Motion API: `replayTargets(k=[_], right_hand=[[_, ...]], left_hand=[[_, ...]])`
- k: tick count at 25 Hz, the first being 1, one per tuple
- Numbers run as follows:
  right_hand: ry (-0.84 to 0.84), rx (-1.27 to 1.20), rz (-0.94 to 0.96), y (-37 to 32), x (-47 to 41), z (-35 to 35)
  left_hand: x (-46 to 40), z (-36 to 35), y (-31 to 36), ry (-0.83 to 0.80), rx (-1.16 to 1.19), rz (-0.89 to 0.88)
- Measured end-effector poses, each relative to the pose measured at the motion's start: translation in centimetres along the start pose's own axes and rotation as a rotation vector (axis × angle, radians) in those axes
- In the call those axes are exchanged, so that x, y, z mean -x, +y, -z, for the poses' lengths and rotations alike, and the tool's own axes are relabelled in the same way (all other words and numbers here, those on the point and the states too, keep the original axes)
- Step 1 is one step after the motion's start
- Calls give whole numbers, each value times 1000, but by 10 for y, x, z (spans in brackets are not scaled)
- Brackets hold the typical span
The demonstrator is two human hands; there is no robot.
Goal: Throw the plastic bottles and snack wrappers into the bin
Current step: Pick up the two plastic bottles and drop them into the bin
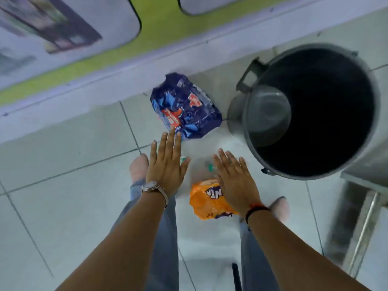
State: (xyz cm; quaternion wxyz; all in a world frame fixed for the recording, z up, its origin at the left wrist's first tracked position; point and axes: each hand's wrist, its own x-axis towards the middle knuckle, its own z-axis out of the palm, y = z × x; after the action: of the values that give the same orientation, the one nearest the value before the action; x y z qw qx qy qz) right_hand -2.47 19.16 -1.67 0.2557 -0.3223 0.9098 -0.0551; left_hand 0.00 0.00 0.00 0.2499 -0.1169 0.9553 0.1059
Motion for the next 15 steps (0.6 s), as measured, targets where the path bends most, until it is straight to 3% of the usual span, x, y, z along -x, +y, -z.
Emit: replayTargets(k=[3, 9, 12, 15], right_hand=[[-72, 76, -35, 23, -17, -48], [-409, 122, -91, 65, -44, -115], [-474, 155, -108, 72, -53, -140], [-483, 177, -144, 77, -50, -153]], left_hand=[[-7, -54, -3, -51, 30, 60], [-29, -142, -1, -273, 235, 324], [-42, -167, 7, -275, 394, 527], [-50, -185, 10, -252, 380, 555]])
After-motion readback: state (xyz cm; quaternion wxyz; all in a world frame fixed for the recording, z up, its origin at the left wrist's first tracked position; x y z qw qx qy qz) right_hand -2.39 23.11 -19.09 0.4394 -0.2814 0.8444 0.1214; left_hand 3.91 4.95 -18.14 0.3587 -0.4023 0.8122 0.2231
